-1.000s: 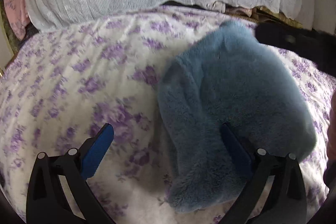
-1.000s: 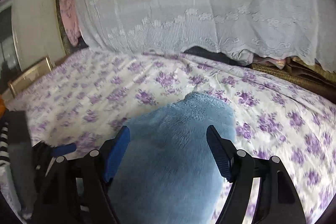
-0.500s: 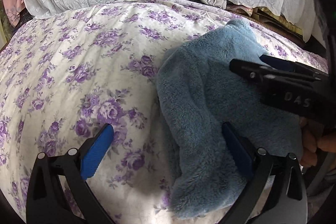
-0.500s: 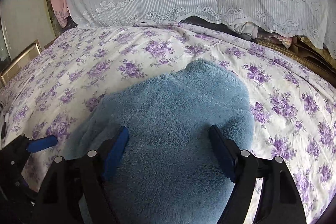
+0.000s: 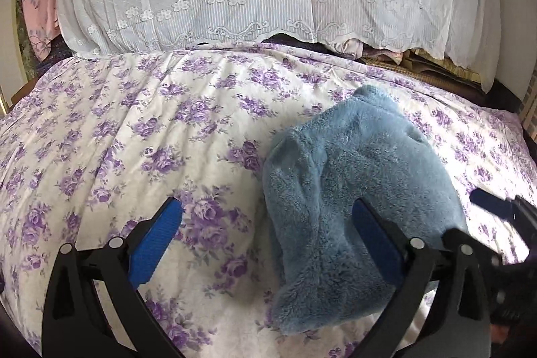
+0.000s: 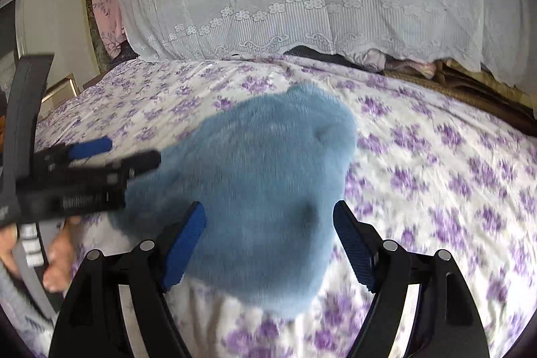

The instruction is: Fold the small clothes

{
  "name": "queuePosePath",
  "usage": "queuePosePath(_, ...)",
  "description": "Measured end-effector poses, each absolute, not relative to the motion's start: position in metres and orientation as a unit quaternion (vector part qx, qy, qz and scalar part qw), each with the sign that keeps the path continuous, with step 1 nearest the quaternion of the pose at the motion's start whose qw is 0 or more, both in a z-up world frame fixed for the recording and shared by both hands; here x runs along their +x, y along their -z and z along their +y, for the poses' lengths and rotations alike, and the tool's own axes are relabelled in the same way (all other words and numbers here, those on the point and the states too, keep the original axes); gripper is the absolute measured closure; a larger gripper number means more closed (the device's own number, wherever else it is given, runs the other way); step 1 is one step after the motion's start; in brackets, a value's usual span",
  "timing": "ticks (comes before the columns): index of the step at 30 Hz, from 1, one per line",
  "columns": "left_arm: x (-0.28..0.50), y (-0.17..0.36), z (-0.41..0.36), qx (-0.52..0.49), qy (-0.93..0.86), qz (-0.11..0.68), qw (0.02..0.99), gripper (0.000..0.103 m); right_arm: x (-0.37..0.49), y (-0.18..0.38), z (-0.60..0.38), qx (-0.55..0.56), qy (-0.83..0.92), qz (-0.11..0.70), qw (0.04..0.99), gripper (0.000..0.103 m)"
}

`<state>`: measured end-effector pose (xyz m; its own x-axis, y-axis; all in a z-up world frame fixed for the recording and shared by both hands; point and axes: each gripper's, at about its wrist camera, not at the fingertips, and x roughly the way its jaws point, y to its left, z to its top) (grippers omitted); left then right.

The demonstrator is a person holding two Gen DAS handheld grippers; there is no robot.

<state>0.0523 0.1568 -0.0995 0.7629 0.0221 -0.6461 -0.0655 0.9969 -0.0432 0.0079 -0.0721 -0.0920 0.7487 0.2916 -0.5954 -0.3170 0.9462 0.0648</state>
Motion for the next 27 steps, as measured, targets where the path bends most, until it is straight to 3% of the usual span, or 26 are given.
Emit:
queuePosePath(4,0.068,0.128,0.146,0.007,-0.038,0.391,0.92,0.004,0.017,0.116,-0.077,0.01,-0.172,0.342,0.924,0.02)
queuePosePath(8,0.068,0.134,0.142,0.027,-0.05,0.387,0.921,0.004,0.032,0.141,-0.091,0.079,-0.198,0.376,0.902,0.011)
queuePosePath(11,0.068,0.135,0.141,0.032,-0.052,0.384,0.921,0.004,0.038,0.15,-0.099,0.119,-0.217,0.389,0.887,0.01)
queuePosePath(20,0.068,0.136,0.141,0.028,-0.05,0.385,0.921,0.004,0.034,0.147,-0.097,0.107,-0.212,0.379,0.895,0.01)
queuePosePath(27,0.066,0.128,0.144,0.022,-0.048,0.378,0.924,0.004,0.01,0.118,-0.086,0.028,-0.181,0.324,0.928,0.012)
